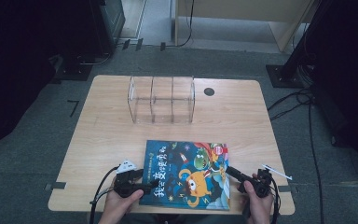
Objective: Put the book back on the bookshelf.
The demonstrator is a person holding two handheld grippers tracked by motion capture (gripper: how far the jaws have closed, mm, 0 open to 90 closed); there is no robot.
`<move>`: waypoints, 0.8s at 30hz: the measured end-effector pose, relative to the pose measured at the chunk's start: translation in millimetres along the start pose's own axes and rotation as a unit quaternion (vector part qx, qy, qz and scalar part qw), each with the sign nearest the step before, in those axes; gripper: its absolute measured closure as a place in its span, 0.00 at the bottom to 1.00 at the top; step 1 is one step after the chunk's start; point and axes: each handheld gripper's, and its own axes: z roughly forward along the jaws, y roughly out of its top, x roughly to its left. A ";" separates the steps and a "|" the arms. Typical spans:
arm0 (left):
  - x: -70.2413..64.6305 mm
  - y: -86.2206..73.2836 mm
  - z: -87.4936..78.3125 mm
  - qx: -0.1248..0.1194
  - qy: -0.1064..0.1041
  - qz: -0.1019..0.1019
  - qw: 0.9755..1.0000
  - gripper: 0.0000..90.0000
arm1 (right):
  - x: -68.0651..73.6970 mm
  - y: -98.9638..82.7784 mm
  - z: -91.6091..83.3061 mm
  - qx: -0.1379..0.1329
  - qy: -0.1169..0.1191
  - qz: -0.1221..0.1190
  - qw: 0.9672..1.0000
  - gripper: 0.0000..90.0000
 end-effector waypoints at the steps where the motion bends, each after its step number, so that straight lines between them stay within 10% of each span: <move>1: 0.2 0.0 0.0 0.000 -0.001 0.000 1.000 0.18 | 0.7 0.0 -0.1 0.000 0.001 0.000 1.000 0.78; 11: -0.7 0.3 -2.7 -0.009 0.011 0.009 1.000 0.26 | 4.4 -2.9 2.3 -0.003 -0.024 -0.033 0.999 0.80; 24: 14.8 6.9 -11.7 -0.039 -0.039 -0.044 0.997 0.39 | 12.7 -4.3 1.7 -0.022 -0.033 -0.068 0.997 0.83</move>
